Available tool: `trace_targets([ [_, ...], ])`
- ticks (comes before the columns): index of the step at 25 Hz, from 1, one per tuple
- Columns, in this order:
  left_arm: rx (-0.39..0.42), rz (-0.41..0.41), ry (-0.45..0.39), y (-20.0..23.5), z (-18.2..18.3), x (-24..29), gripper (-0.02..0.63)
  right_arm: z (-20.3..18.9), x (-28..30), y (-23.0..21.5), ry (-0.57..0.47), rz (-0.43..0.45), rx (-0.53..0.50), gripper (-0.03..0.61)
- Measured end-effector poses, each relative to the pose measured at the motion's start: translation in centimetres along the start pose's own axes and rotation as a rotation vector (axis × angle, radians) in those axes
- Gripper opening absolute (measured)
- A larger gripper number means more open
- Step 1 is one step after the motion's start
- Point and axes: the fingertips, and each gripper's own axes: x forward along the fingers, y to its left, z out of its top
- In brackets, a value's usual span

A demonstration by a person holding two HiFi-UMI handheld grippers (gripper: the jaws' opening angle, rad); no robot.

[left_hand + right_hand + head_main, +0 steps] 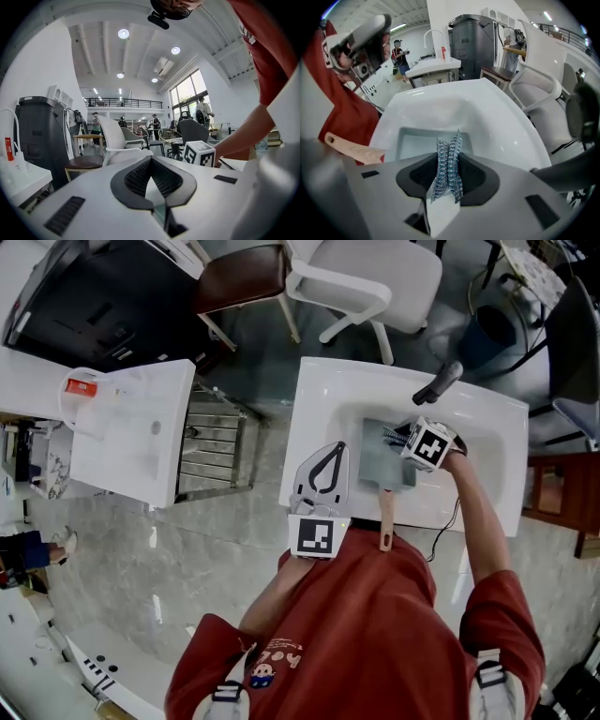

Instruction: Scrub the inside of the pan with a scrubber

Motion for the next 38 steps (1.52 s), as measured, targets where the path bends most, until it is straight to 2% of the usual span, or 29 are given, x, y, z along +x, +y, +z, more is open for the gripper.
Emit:
trace_targets([
  [5, -0.008, -0.009, -0.011, -0.5, 0.2, 0.8, 0.011, -1.2, -2.5, 3.6, 0.061, 0.197, 0.015, 0.141],
  [15, -0.002, -0.022, 0.007, -1.1, -0.2, 1.0, 0.011, -4.3, -0.9, 7.7, 0.102, 0.378, 0.116, 0.141],
  [21, 0.001, -0.024, -0.001, -1.2, 0.2, 1.4, 0.011, -4.9, -0.2, 8.4, 0.114, 0.428, 0.145, 0.137],
  [28, 0.002, -0.011, 0.012, -1.0, -0.3, 1.4, 0.011, -5.1, 0.0, 8.4, 0.075, 0.467, 0.182, 0.135],
  [38, -0.004, -0.007, 0.028, -1.1, -0.9, 1.4, 0.011, -5.5, 1.3, 6.3, -0.002, 0.349, 0.147, 0.135],
])
